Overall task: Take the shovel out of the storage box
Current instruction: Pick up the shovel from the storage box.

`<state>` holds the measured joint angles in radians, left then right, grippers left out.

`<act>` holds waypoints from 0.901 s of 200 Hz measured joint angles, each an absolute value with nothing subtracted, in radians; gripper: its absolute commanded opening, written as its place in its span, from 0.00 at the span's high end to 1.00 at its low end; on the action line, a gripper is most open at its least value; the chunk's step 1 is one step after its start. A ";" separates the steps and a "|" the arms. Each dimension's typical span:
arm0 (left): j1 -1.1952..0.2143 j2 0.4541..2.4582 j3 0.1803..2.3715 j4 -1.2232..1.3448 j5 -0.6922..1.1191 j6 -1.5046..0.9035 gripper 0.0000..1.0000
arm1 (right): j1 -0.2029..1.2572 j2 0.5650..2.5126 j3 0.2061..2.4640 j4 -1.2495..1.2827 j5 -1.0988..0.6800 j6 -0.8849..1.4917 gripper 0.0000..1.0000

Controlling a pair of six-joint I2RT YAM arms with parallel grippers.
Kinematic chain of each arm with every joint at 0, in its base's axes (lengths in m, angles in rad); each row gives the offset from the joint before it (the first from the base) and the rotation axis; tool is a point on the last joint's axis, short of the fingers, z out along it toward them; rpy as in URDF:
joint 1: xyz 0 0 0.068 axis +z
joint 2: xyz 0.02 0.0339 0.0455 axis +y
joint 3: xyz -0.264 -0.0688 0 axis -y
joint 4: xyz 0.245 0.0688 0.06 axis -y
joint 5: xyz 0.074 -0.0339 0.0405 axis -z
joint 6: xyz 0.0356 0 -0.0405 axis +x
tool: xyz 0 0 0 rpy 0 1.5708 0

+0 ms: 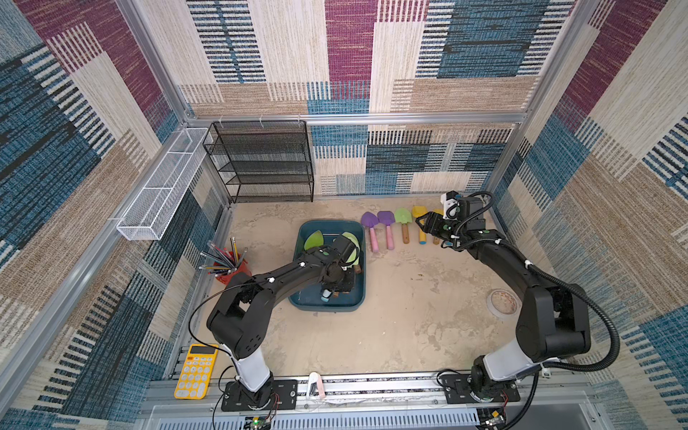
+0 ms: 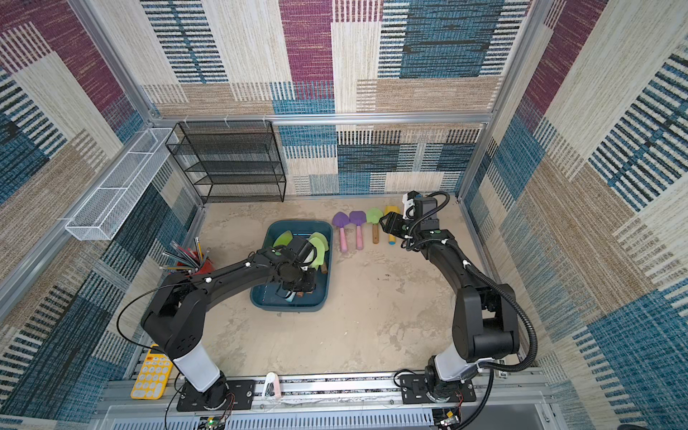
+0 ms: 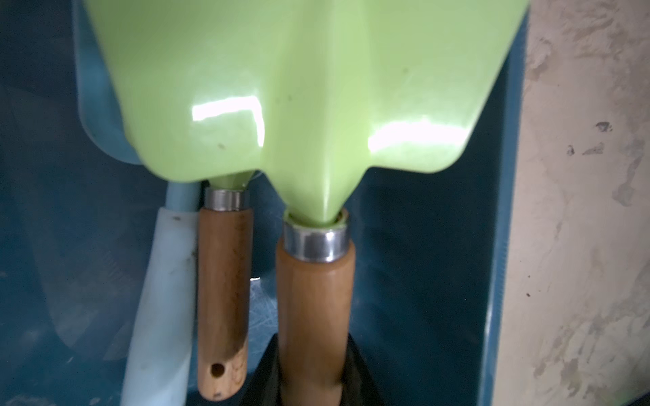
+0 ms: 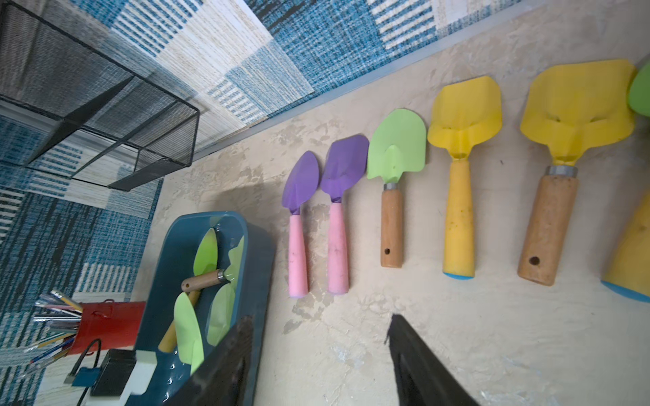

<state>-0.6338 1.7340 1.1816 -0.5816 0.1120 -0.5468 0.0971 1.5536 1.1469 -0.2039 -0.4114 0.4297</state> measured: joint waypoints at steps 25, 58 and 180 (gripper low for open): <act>-0.596 1.696 1.147 -0.558 0.152 -0.547 1.00 | 0.133 1.546 1.136 -0.169 -0.490 0.450 0.34; -0.516 1.667 1.087 -0.495 0.265 -0.547 1.00 | 0.180 1.557 1.127 -0.112 -0.599 0.483 0.30; -0.301 1.570 0.859 -0.081 0.755 -0.697 0.99 | 0.448 1.723 1.106 0.149 -0.830 0.631 0.27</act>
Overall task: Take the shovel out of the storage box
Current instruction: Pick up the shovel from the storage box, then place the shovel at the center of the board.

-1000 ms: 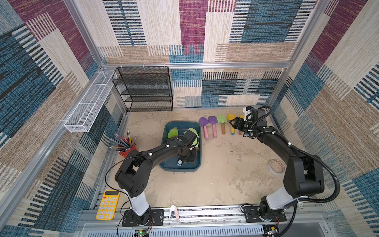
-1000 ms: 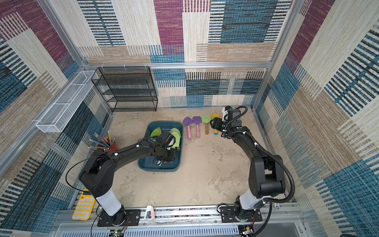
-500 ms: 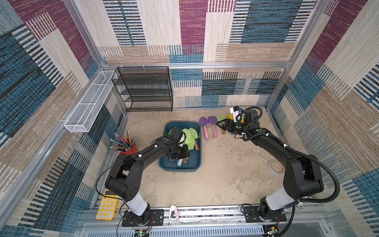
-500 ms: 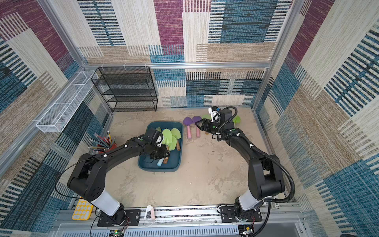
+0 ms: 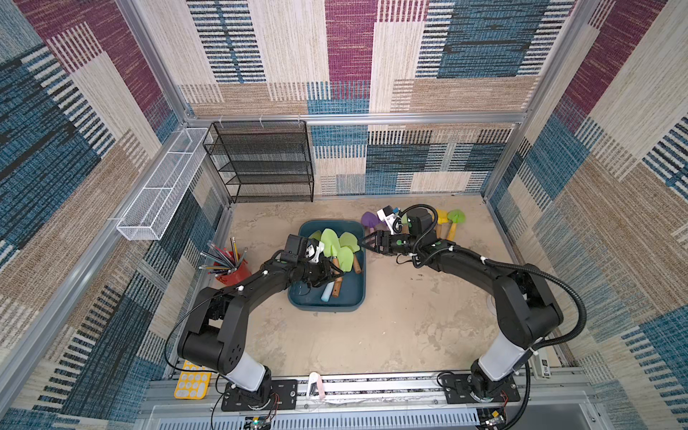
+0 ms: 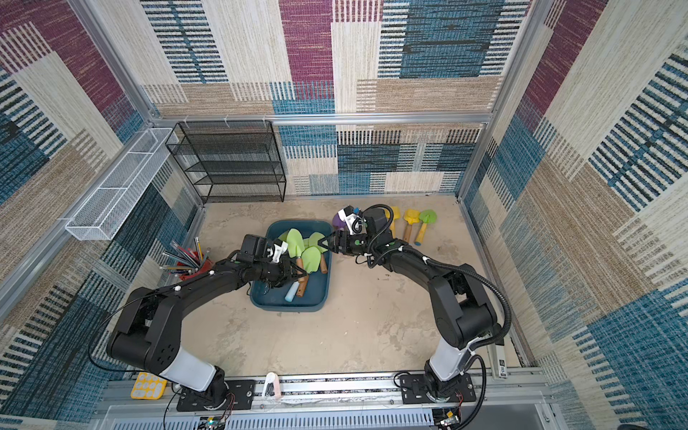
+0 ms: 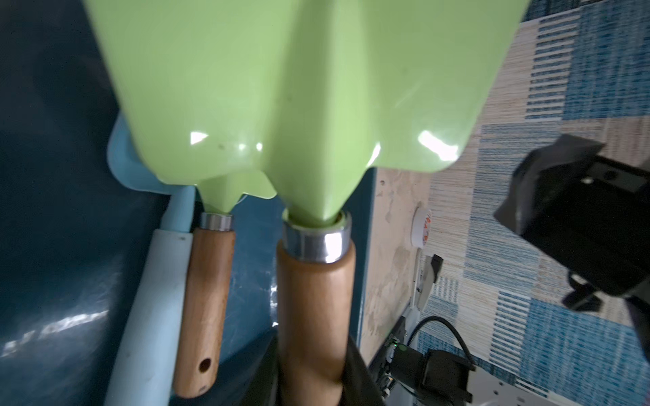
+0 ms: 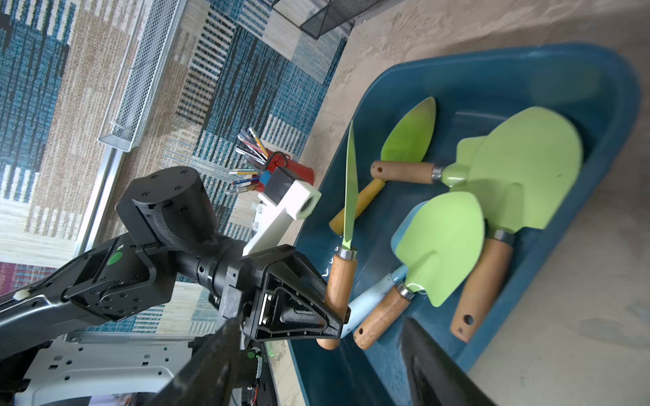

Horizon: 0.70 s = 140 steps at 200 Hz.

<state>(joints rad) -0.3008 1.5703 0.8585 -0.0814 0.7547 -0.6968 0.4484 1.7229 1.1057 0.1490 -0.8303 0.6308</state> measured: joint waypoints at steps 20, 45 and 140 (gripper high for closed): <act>-0.286 1.566 0.824 0.019 0.819 -0.761 0.98 | 0.479 1.753 1.106 0.194 -0.859 0.651 0.28; -0.284 1.566 0.786 0.152 0.886 -0.838 0.97 | 0.496 1.782 1.095 0.272 -0.900 0.691 0.32; -0.284 1.591 0.690 0.596 1.010 -1.088 0.94 | 0.523 1.915 1.081 0.574 -1.019 0.894 0.45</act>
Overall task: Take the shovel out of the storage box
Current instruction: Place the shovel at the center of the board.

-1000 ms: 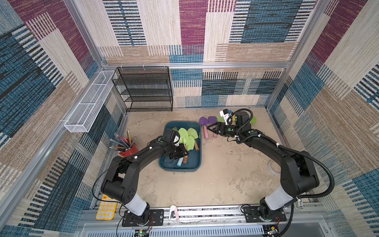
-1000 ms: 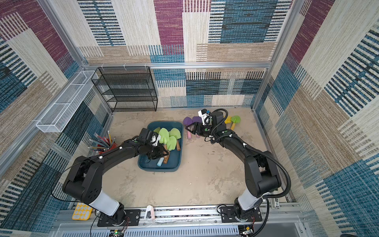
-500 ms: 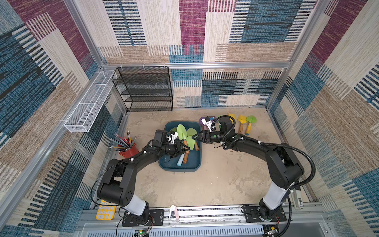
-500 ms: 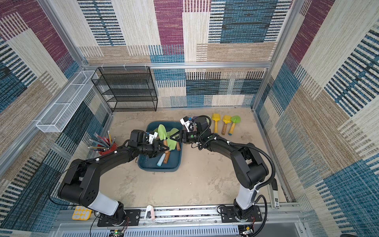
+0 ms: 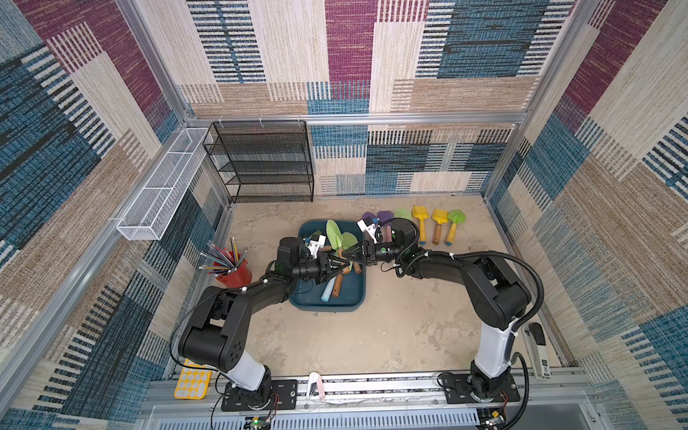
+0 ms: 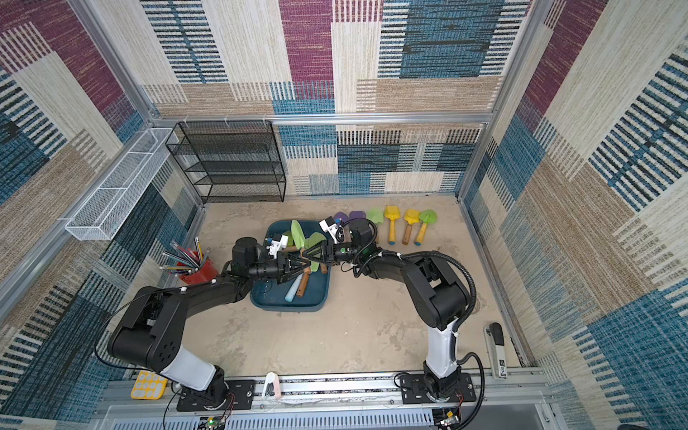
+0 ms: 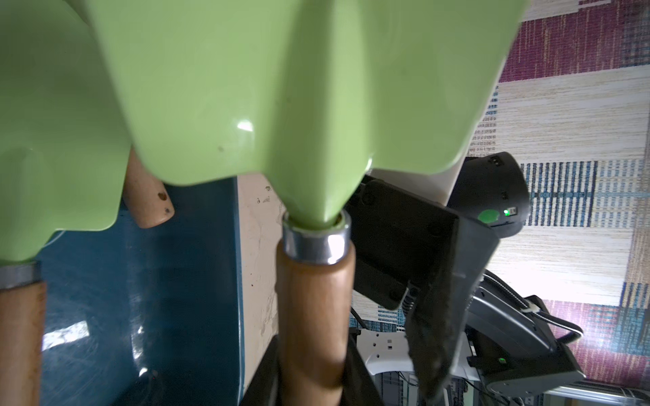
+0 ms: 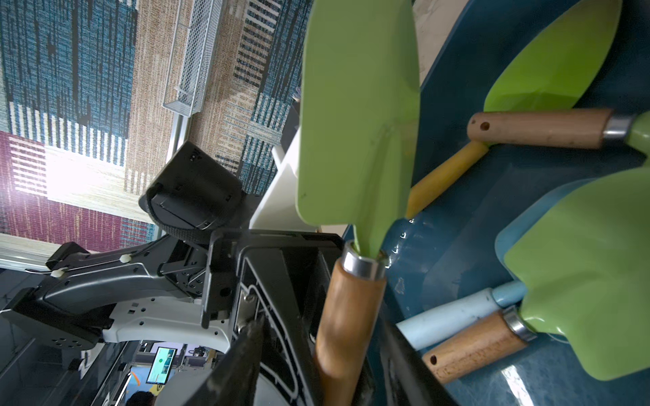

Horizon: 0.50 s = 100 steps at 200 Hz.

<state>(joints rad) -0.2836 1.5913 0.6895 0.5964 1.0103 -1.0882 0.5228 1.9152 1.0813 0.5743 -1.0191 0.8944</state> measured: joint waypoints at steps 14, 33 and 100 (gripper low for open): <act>-0.284 1.599 0.685 0.640 1.024 -1.111 0.94 | 0.524 1.926 1.079 0.616 -1.032 0.923 0.46; -0.284 1.610 0.679 0.693 1.031 -1.147 0.93 | 0.525 1.944 1.078 0.678 -1.047 0.967 0.47; -0.290 1.623 0.667 0.781 1.047 -1.201 0.93 | 0.525 2.014 1.098 0.849 -1.082 1.102 0.57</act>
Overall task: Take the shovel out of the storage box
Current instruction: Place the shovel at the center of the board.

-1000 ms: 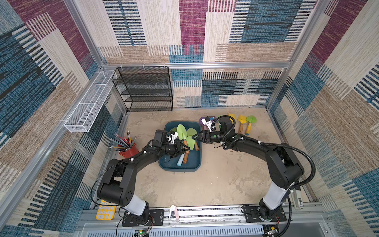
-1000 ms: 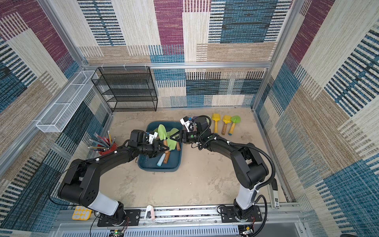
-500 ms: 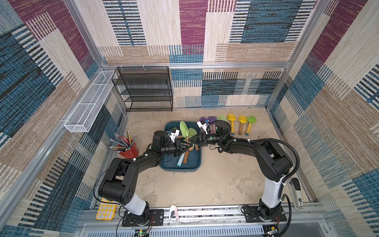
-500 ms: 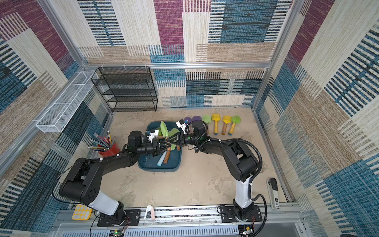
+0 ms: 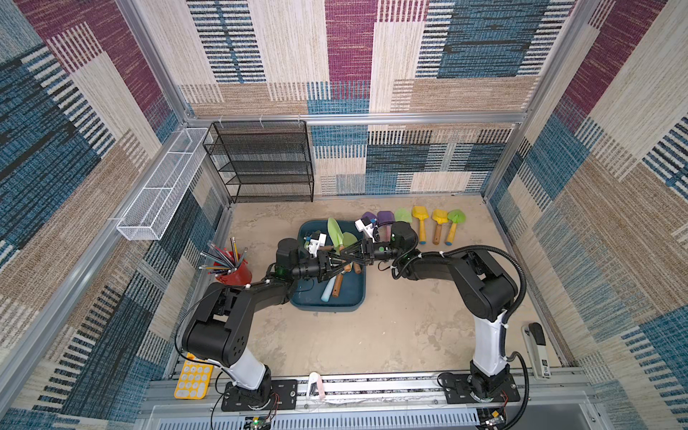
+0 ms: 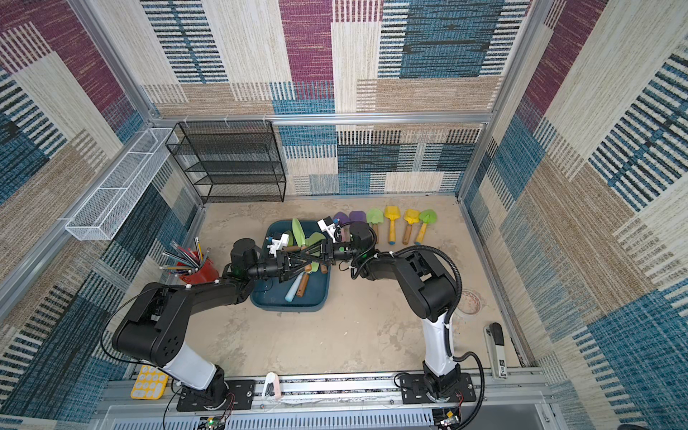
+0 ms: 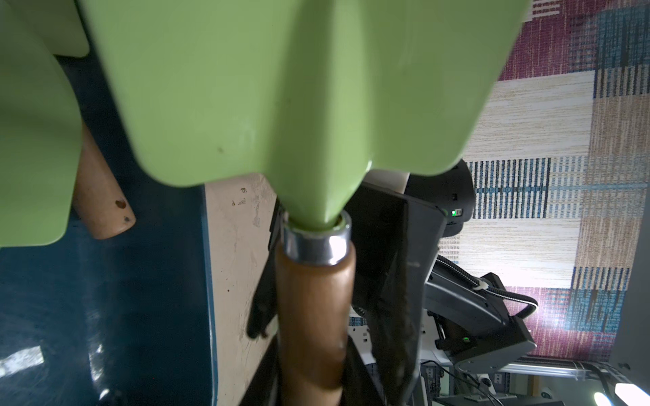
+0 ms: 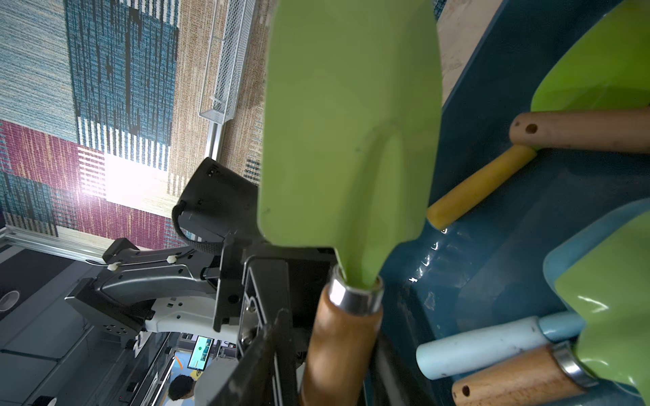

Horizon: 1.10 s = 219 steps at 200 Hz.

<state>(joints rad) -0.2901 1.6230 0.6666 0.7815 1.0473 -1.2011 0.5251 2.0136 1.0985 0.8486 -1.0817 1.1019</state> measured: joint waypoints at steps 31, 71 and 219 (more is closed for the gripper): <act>-0.296 1.634 0.667 0.813 1.050 -1.204 0.92 | 0.525 2.037 1.126 0.873 -1.090 1.137 0.60; -0.299 1.641 0.662 0.839 1.052 -1.205 0.92 | 0.524 2.059 1.145 0.892 -1.092 1.173 0.66; -0.304 1.641 0.651 0.831 1.053 -1.201 0.46 | 0.502 2.068 1.159 0.915 -1.107 1.209 0.83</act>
<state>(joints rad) -0.3038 1.6413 0.6514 0.8310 1.0527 -1.2015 0.5018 2.0682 1.1591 0.9150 -1.1069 1.2087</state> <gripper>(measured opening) 0.490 0.251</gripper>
